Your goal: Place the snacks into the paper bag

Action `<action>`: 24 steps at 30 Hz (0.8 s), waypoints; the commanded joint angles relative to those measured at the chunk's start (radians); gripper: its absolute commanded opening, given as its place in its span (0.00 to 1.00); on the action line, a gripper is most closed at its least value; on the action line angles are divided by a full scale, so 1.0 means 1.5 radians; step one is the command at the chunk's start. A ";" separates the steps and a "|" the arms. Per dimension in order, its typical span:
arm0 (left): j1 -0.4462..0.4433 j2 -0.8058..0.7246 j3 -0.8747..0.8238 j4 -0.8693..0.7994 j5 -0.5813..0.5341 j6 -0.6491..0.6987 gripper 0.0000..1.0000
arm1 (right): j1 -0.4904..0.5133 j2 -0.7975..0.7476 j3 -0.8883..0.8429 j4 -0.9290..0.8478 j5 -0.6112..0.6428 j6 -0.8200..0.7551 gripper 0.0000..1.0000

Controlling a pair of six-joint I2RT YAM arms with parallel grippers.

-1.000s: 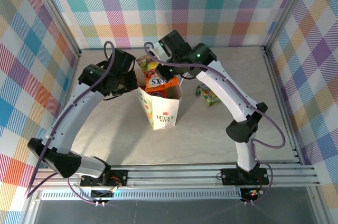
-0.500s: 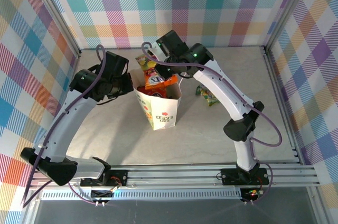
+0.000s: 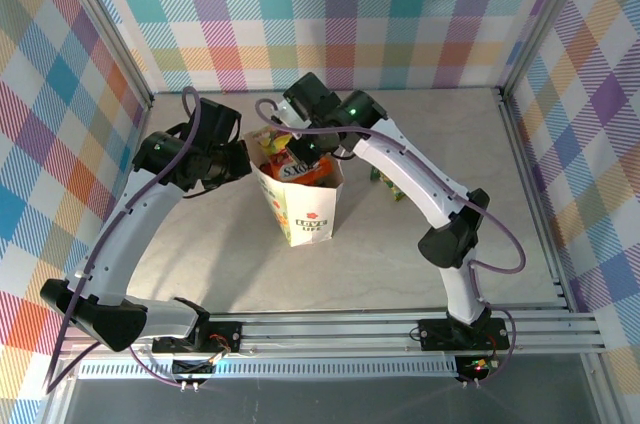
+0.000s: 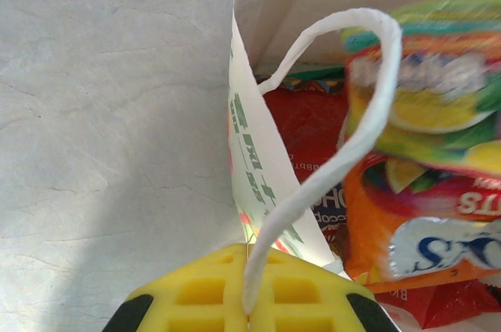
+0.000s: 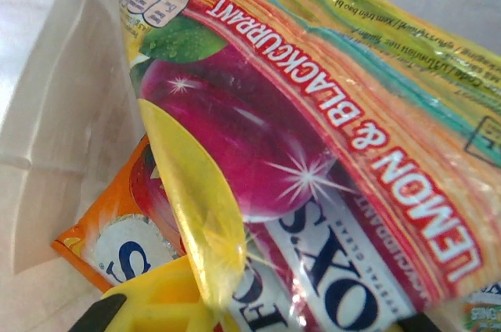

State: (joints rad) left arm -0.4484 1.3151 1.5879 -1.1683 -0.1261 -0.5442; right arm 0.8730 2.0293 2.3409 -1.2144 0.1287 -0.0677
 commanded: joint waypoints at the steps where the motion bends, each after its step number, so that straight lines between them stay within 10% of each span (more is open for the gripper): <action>1: 0.010 -0.007 0.002 0.009 0.013 0.016 0.03 | 0.010 -0.036 -0.021 -0.008 -0.031 -0.005 0.00; 24: 0.026 -0.007 0.010 0.025 0.032 0.024 0.03 | 0.014 0.000 -0.083 -0.112 -0.160 0.026 0.00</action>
State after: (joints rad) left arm -0.4202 1.3151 1.5879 -1.1458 -0.0872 -0.5262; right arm 0.8829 2.0148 2.2185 -1.2999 -0.0120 -0.0364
